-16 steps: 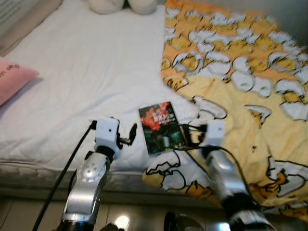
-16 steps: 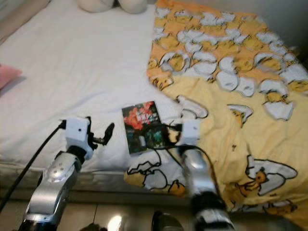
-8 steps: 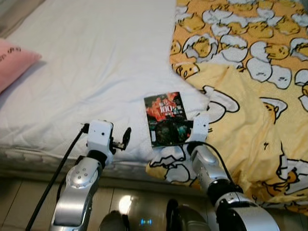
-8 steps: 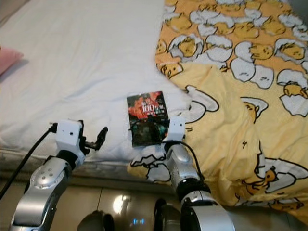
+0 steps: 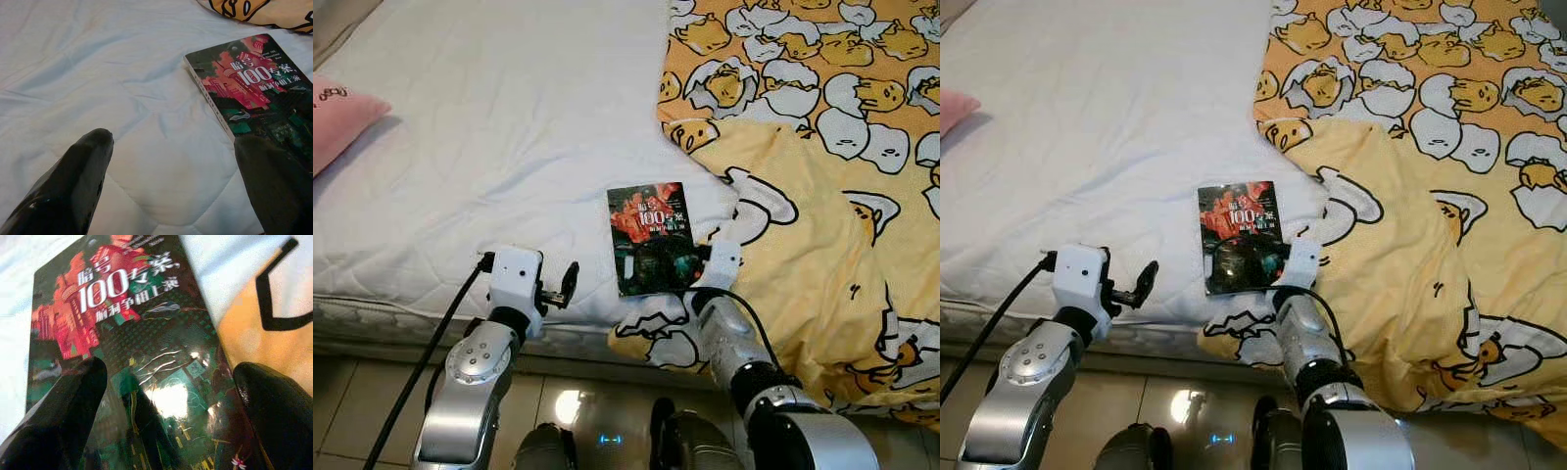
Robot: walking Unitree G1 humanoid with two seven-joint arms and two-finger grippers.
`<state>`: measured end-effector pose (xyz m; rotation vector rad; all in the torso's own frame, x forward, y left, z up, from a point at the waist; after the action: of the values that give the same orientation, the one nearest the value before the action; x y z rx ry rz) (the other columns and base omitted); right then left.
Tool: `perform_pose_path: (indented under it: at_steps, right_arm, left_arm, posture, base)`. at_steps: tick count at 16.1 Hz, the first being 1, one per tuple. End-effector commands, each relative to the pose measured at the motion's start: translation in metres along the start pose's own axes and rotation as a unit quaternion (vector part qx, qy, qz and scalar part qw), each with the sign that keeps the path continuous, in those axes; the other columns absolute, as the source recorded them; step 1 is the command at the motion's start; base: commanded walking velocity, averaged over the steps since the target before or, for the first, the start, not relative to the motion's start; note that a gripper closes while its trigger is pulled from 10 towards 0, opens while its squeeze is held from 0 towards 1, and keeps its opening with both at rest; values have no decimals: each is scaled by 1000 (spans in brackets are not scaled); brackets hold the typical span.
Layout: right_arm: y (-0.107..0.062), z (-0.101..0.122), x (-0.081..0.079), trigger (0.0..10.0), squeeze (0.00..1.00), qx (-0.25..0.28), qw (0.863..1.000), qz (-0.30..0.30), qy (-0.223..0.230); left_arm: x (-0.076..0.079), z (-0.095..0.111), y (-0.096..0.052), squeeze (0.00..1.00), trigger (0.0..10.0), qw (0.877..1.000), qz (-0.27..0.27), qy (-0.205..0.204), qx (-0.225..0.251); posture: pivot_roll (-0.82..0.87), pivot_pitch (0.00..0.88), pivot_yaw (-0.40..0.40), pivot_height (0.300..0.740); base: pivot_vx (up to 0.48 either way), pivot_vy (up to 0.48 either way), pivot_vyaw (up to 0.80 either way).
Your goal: Clean up the room
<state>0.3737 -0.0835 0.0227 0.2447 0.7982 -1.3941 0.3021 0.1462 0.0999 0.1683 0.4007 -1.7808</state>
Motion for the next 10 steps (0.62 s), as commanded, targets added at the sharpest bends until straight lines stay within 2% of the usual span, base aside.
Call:
perform_pose_path:
  at_steps: [1,2,3,10]
  right_arm:
    - [-6,-24,13,3725,0,-43,998,-24,49]
    - [-7,-28,15,1490,0,-54,996,-28,62]
    - [-8,-32,19,0,0,-67,994,-39,78]
    - [-9,-32,22,0,0,-74,993,-40,86]
  left_arm:
    - [2,-3,-1,0,10000,1000,-4,-1,-8]
    - [3,-3,-1,0,10000,1000,-5,-1,-9]
    - [5,-3,0,0,10000,1000,-6,-1,-9]
    - [6,-5,1,0,10000,1000,-7,1,-13]
  posture:
    - [153,263,-34,736]
    - [149,261,-36,736]
    - [144,261,-38,736]
    - [140,262,-37,736]
  base:
    - [0,0,0]
    - [0,0,0]
    - [0,0,0]
    - [0,0,0]
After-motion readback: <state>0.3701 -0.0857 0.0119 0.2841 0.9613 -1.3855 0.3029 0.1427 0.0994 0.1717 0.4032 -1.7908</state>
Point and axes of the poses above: a point about 5 cm out from each wrist's last joint towards the gripper, its own y axis pointing out of the wrist towards the gripper, its own z axis along the axis of the wrist's last joint, x = y × z, the point moved 5 cm from there along y, pointing out of the wrist towards the gripper, and after that the axes turned 13 degrees about y, right-handed, at the moved point
